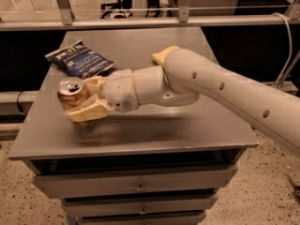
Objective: Pick orange can
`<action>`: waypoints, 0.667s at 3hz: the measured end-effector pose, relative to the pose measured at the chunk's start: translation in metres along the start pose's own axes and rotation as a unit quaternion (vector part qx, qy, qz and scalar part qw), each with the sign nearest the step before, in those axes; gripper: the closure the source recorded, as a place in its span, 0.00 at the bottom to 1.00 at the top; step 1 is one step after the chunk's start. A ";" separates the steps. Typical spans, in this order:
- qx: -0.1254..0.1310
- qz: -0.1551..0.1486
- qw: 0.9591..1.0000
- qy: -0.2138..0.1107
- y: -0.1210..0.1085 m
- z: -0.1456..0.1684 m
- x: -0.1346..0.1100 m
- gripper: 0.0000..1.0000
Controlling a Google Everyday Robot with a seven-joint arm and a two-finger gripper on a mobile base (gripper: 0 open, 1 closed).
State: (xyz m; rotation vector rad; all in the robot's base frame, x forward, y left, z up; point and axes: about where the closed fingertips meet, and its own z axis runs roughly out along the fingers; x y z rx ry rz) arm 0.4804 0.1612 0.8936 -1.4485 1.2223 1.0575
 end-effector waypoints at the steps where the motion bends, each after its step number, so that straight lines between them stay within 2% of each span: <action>1: 0.028 -0.030 0.999 -0.025 -0.024 -0.030 -0.024 1.00; 2: 0.038 -0.043 0.998 -0.034 -0.033 -0.039 -0.036 1.00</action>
Offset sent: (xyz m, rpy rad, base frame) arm 0.0233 -0.0252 0.0346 0.0647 -0.0711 -0.0405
